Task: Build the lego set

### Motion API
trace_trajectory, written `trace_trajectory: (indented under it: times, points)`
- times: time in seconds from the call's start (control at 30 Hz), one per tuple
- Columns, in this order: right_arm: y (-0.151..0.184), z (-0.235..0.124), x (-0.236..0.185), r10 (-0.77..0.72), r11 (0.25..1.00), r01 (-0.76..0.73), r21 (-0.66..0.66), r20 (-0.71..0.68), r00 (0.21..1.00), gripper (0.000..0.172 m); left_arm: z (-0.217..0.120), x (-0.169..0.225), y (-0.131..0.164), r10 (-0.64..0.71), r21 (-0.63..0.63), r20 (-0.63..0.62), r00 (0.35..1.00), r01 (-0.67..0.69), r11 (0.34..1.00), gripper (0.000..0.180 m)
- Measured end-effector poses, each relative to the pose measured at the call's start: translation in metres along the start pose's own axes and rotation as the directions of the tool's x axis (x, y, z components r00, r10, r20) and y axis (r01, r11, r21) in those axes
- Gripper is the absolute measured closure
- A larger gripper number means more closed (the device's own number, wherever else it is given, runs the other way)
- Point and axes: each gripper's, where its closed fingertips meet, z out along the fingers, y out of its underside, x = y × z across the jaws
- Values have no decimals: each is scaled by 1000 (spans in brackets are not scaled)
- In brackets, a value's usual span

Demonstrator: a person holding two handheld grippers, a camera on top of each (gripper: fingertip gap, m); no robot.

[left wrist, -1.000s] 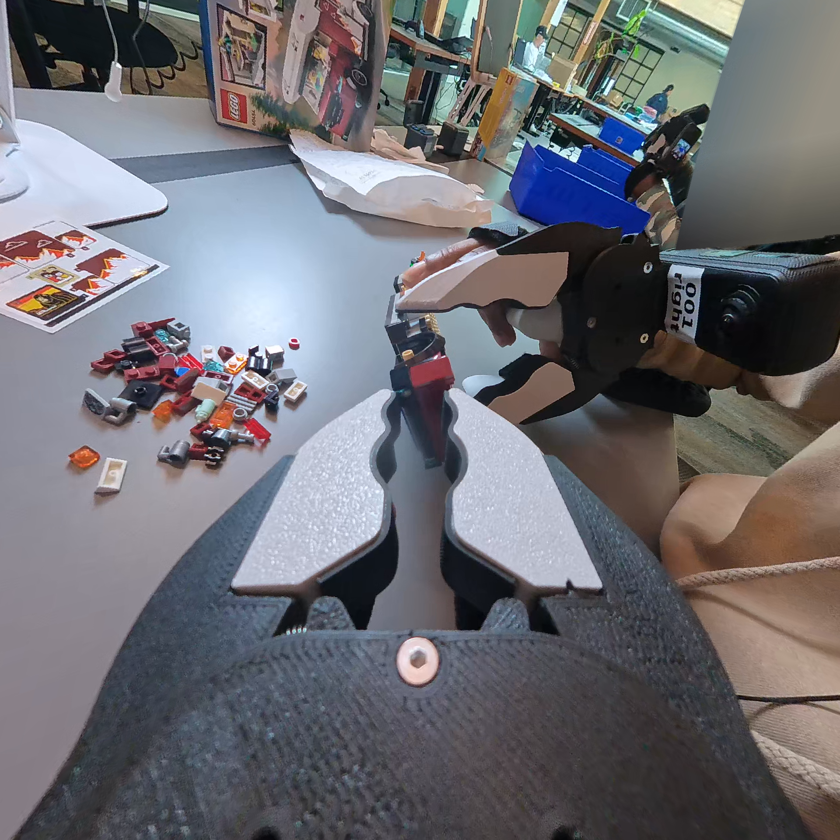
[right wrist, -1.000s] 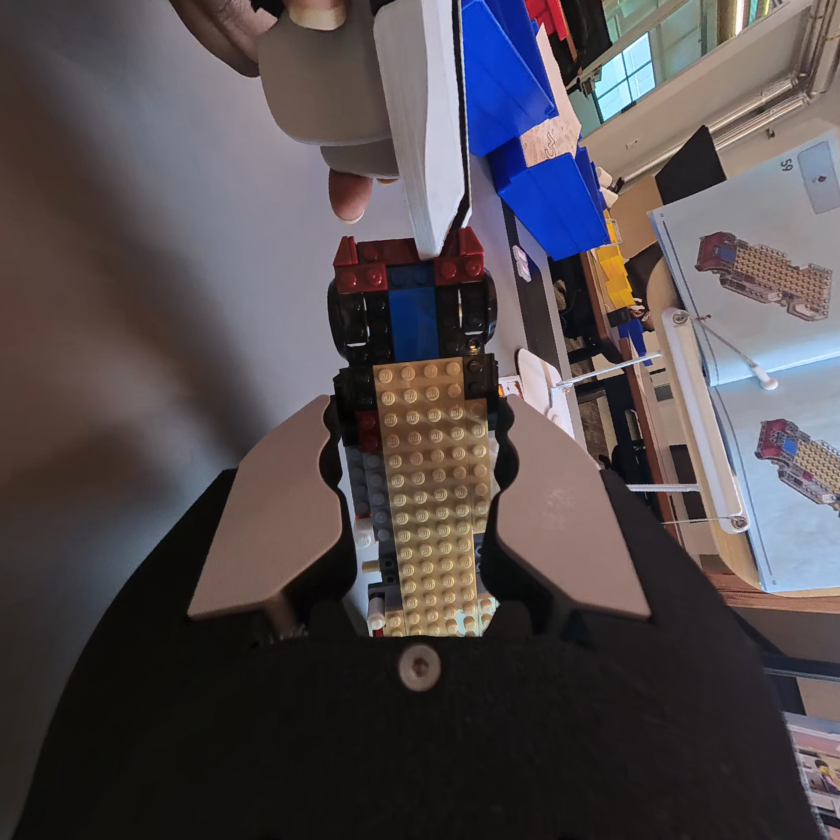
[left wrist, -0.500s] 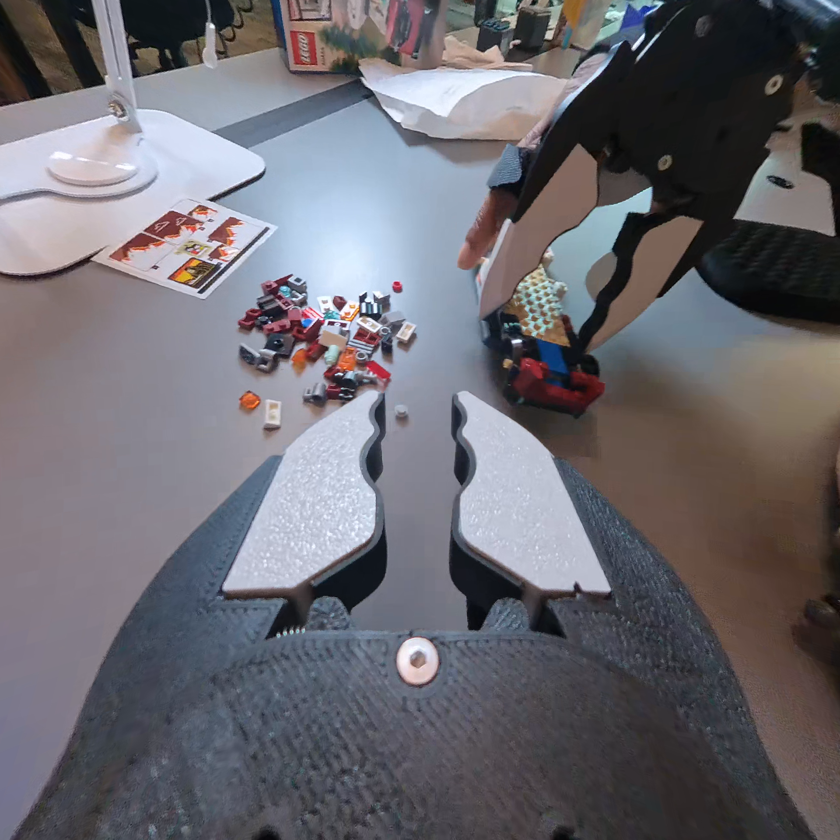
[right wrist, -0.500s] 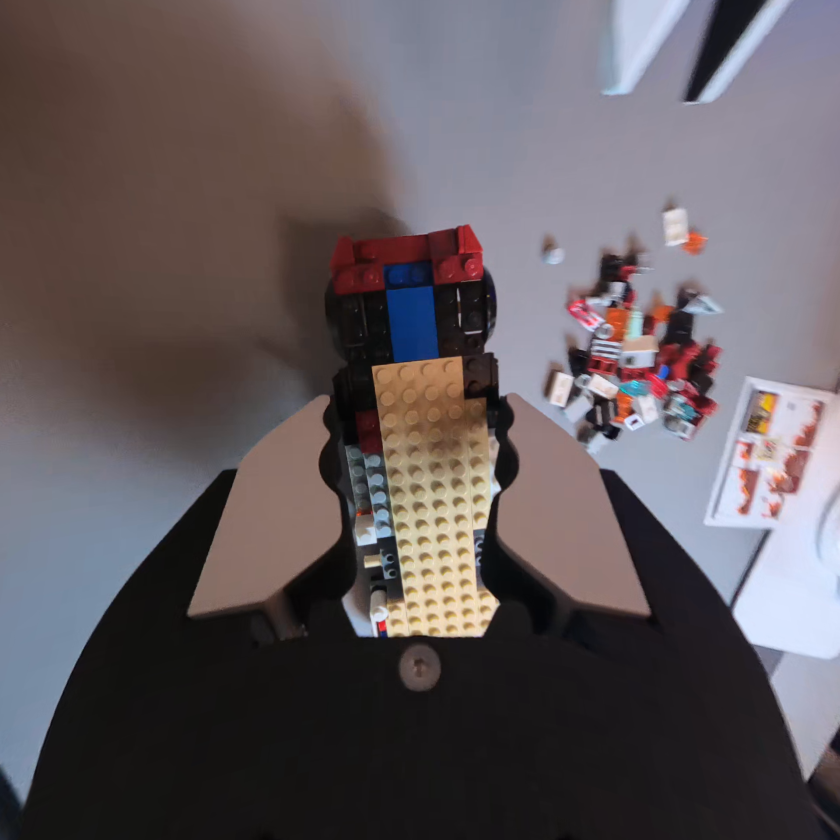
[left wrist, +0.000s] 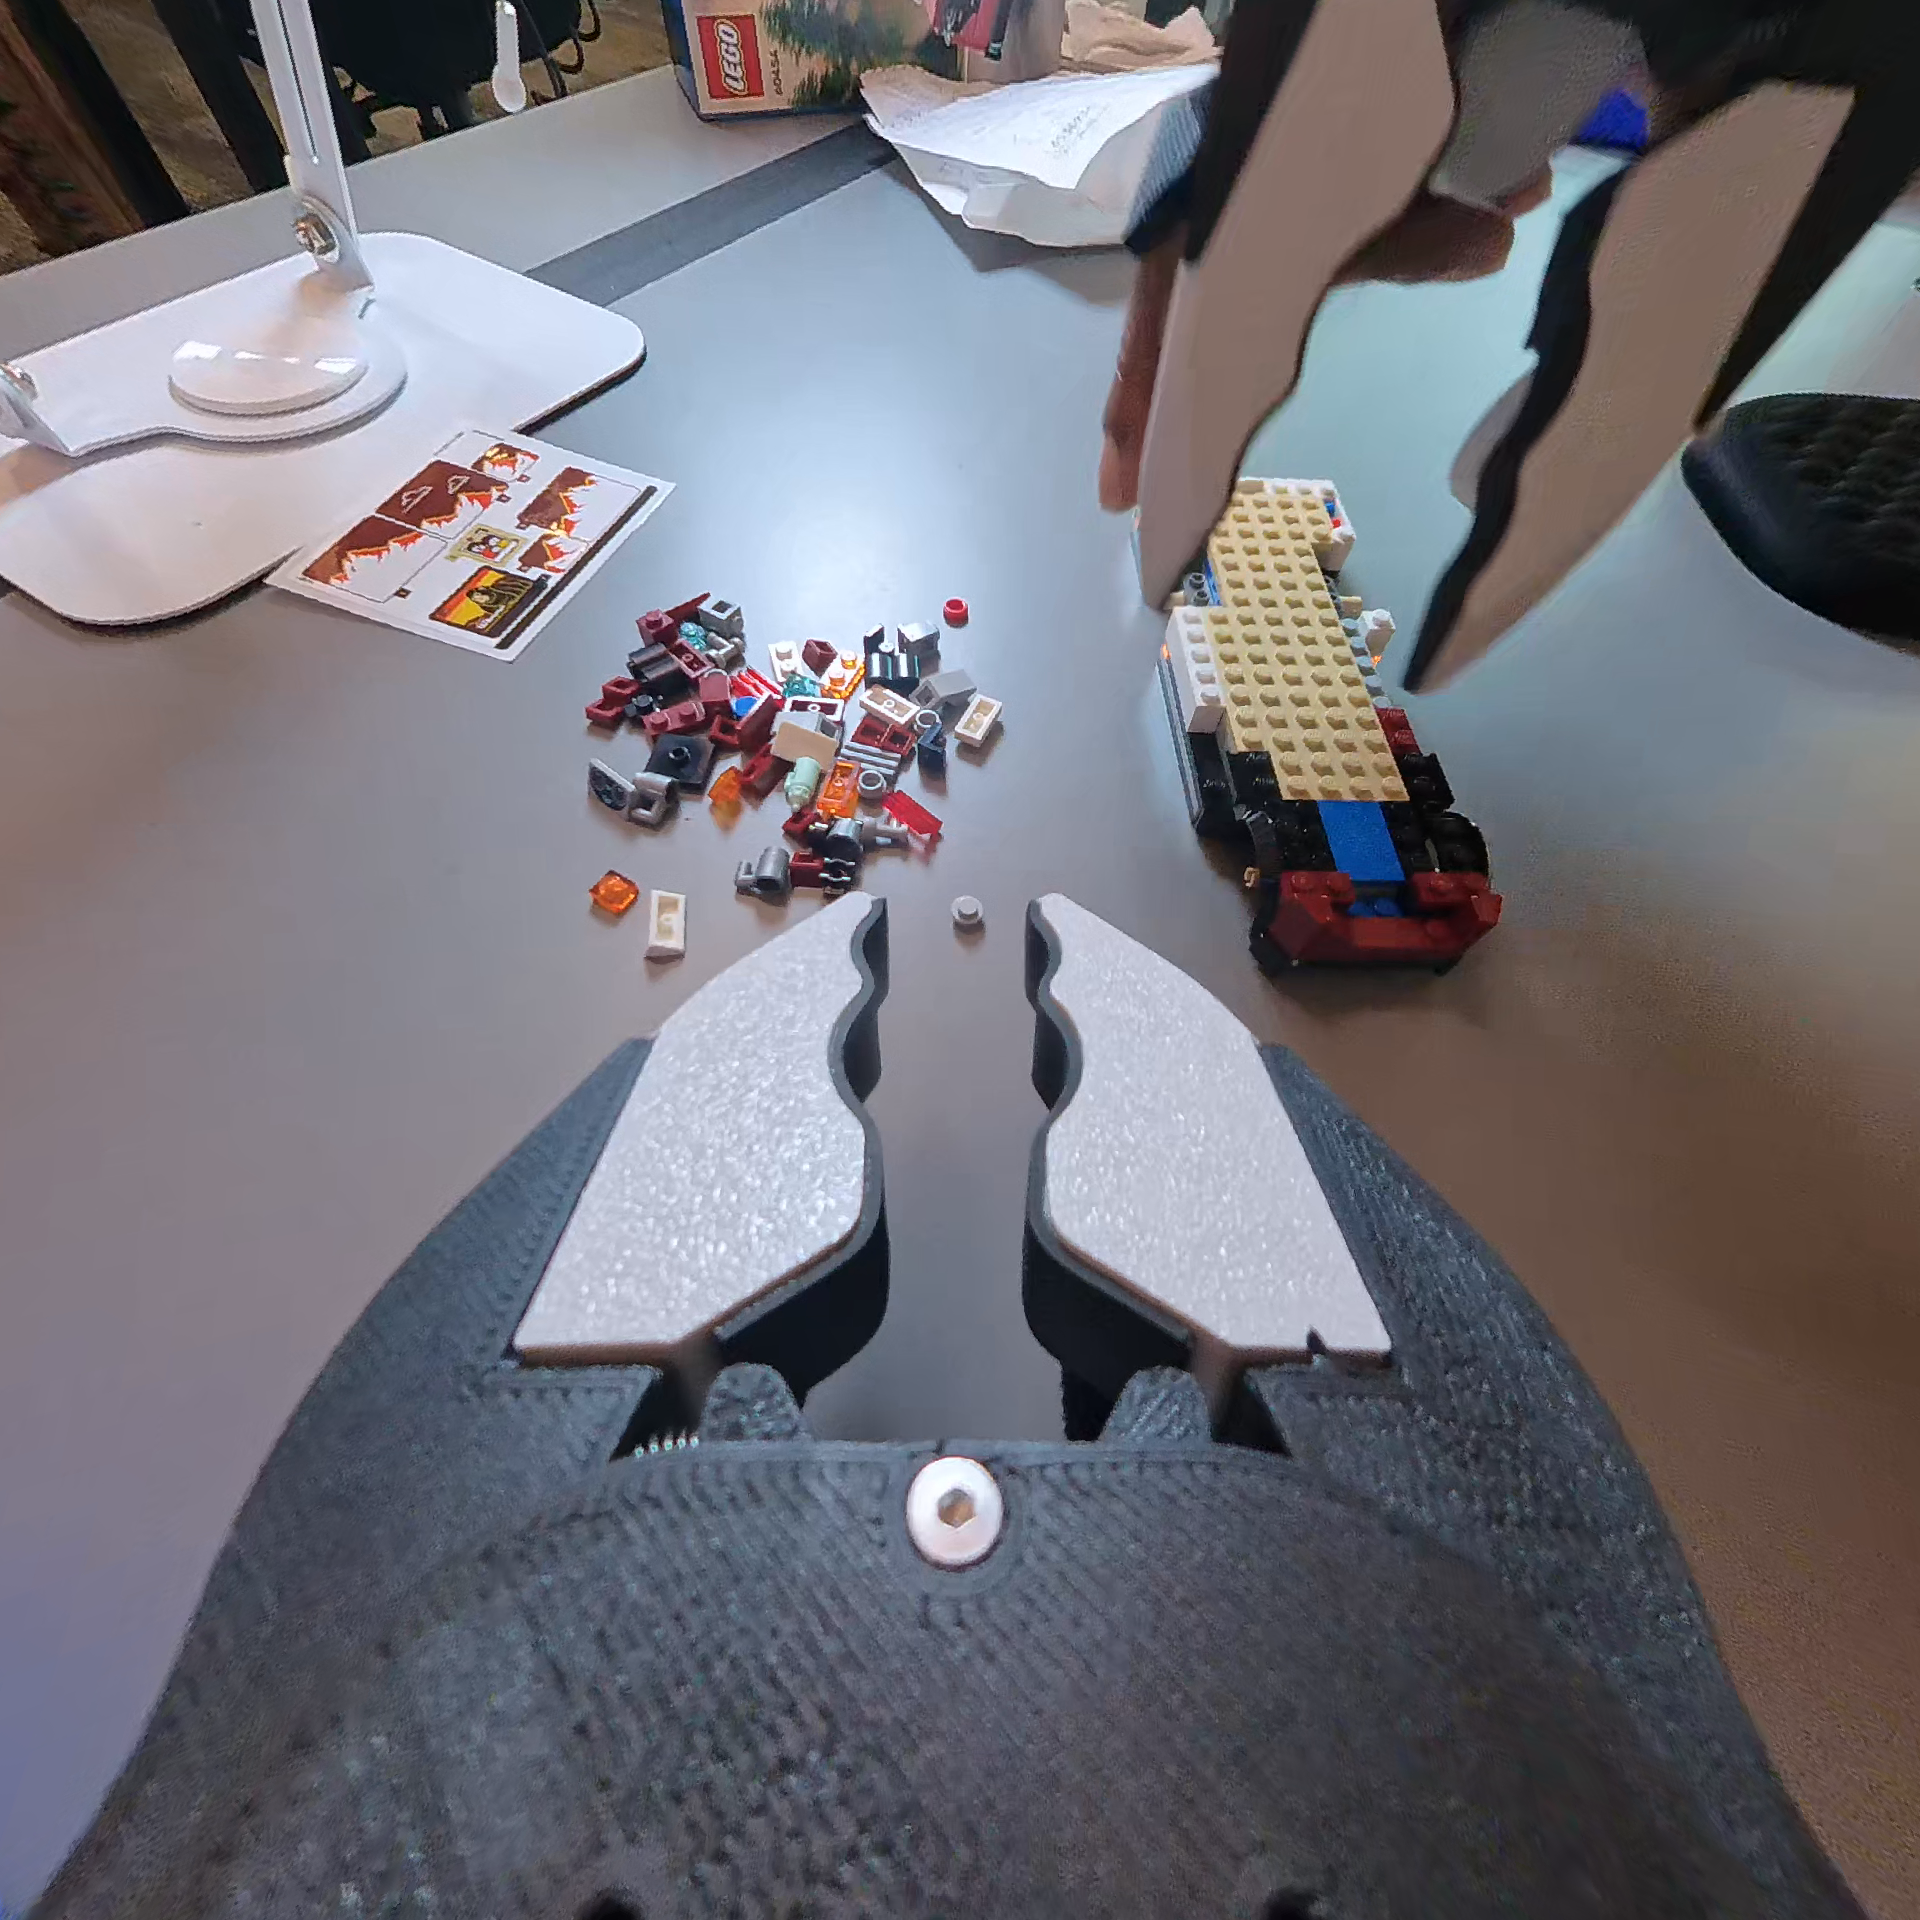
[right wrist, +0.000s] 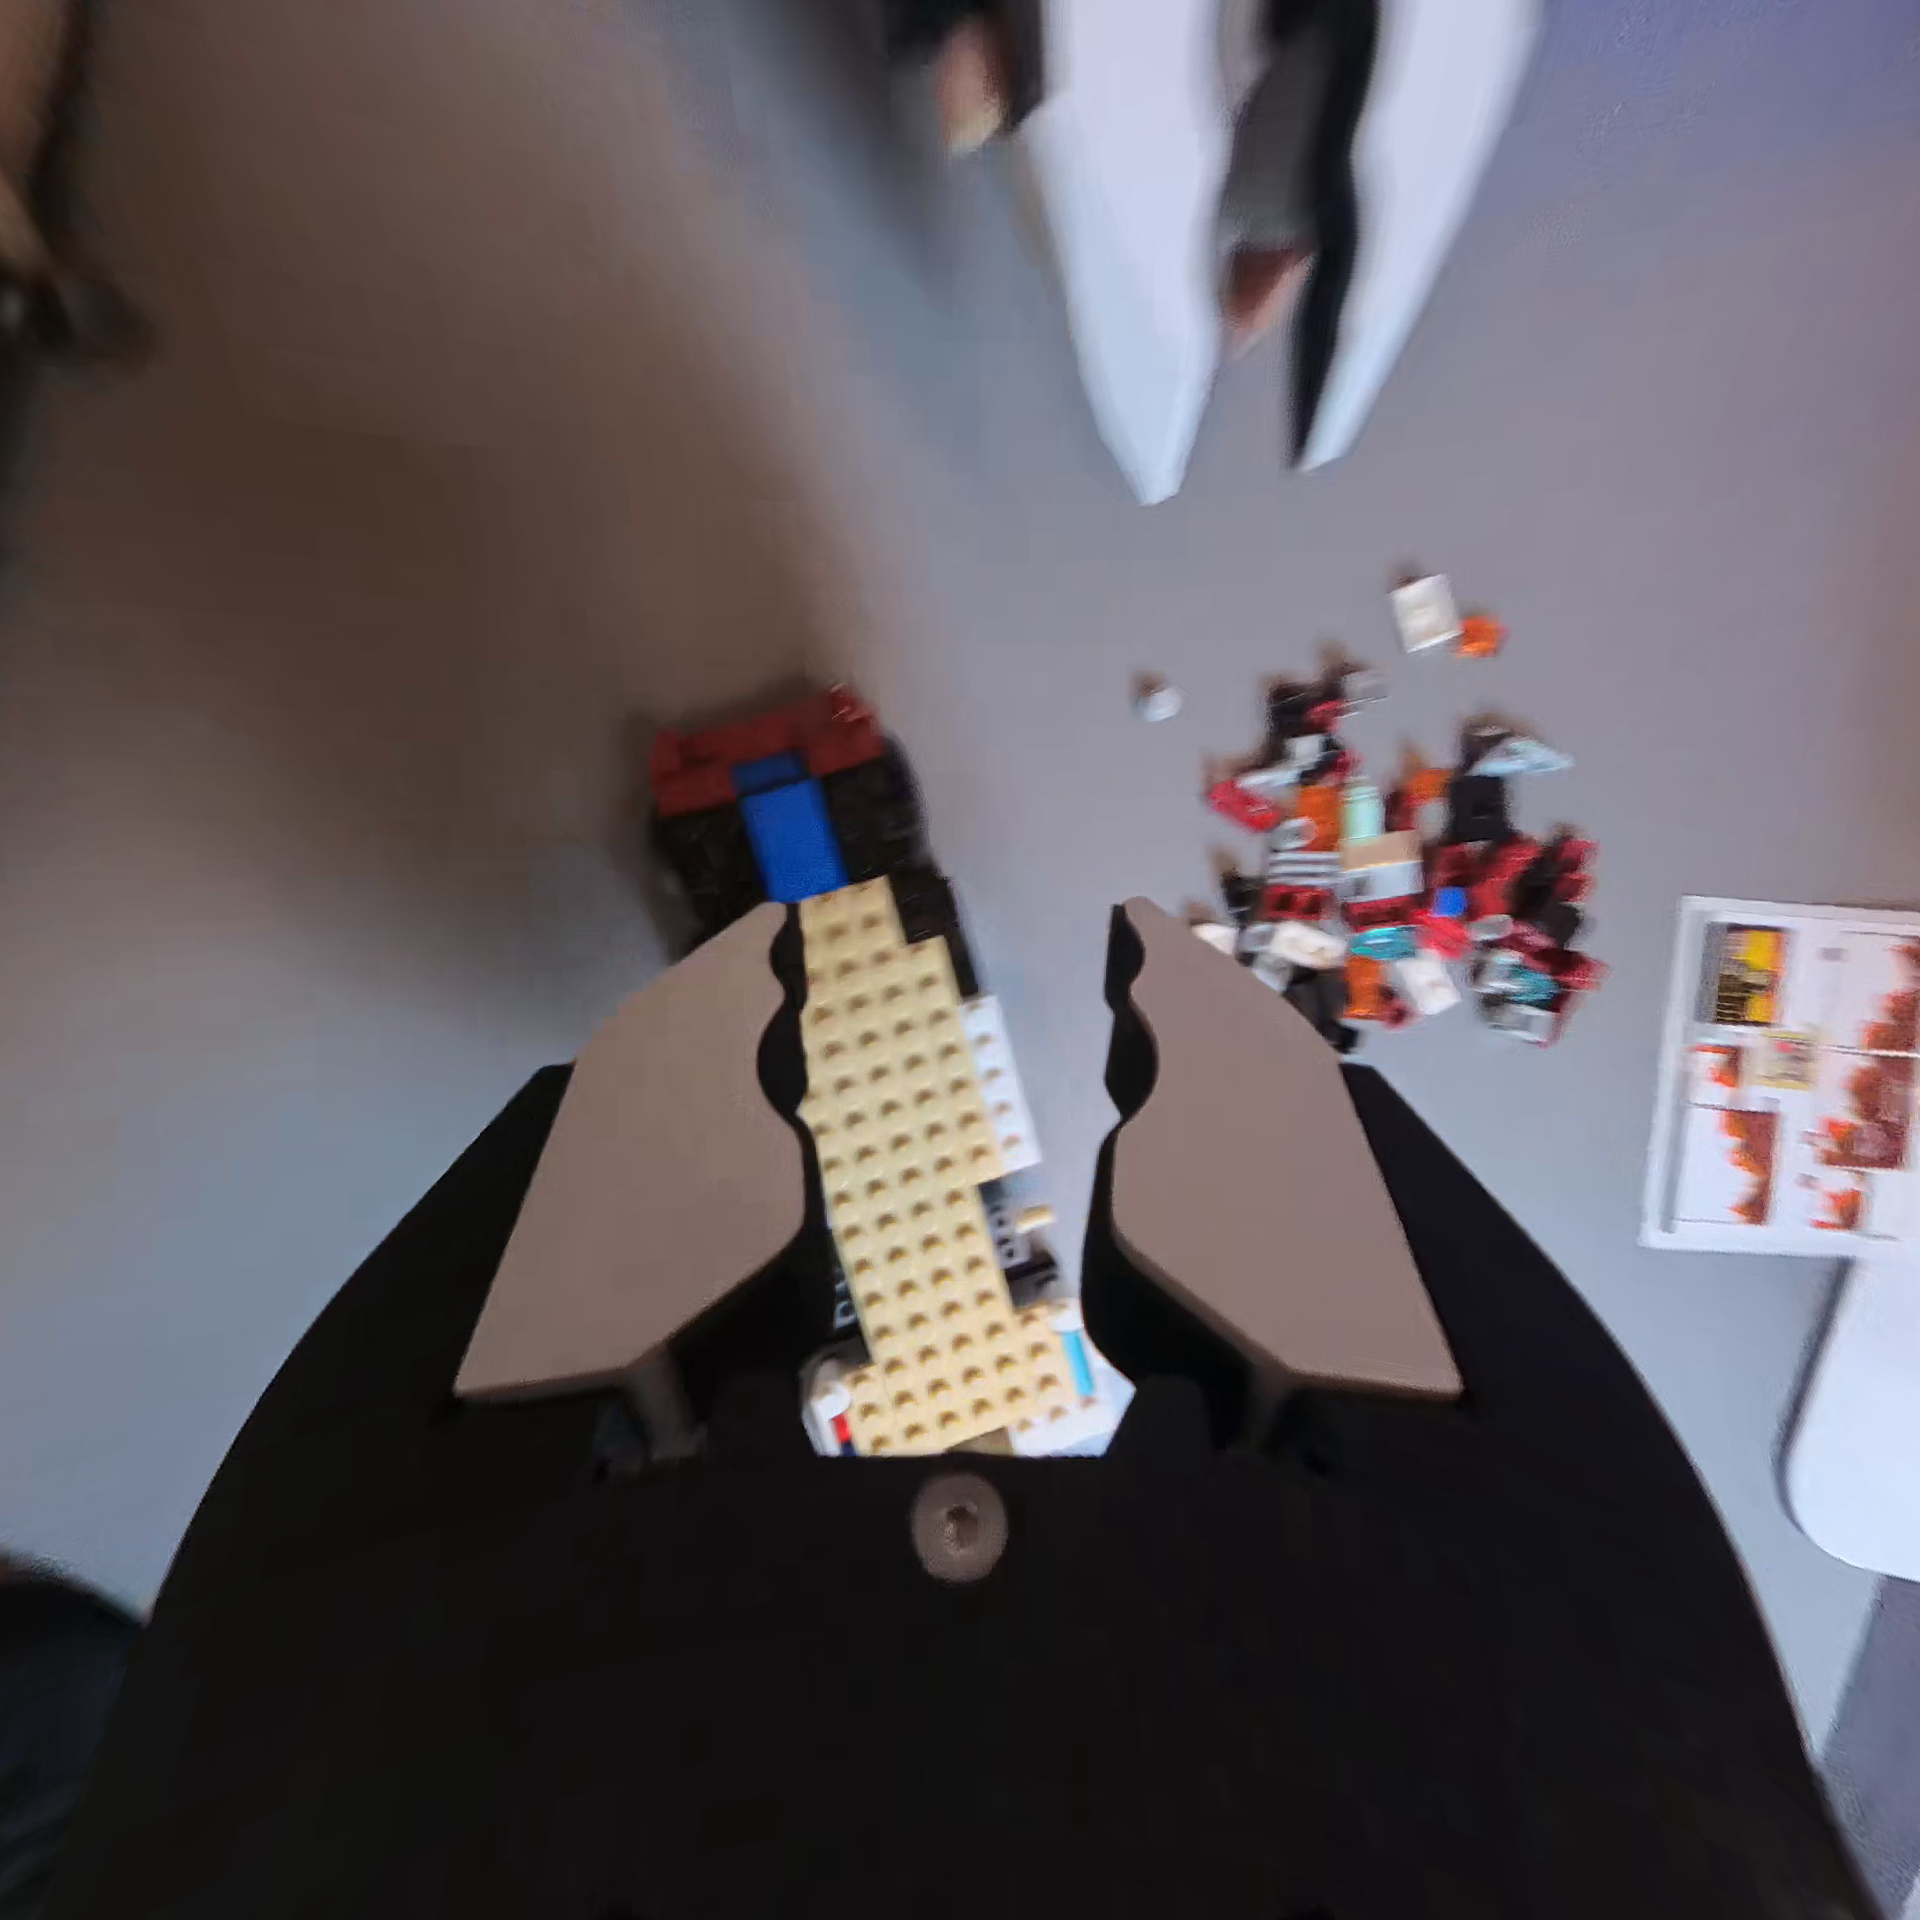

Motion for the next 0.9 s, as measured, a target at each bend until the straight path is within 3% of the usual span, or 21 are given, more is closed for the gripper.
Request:
trace_trajectory:
  times: [0.1, 0.2, 0.37, 0.63, 0.73, 0.9]
  points:
    - [-16, -7, 40, 50, 997, -44, 66, -104, 993, 142, 1, -1, 1, 0, -2, 5, 1000, 0, 1000, 158]
    - [-11, 2, 87, 35, 999, -30, 26, -229, 973, 172, 0, 0, 2, 6, 1, 4, 1000, -6, 1000, 164]
    - [8, 30, 133, 63, 997, -73, -35, -239, 969, 172, 0, 3, 4, 57, -7, 14, 998, -57, 998, 171]
    - [14, 52, 166, 96, 989, -114, -98, -173, 980, 159, -1, 7, 4, 98, -12, -5, 995, -98, 995, 172]
    - [7, 56, 163, 113, 988, -123, -95, -104, 988, 154, -3, 8, 4, 96, -10, -13, 995, -96, 995, 172]
    - [-16, 61, 111, 47, 996, -41, -83, 78, 996, 156, -5, 3, 4, 68, -22, -7, 998, -68, 997, 172]
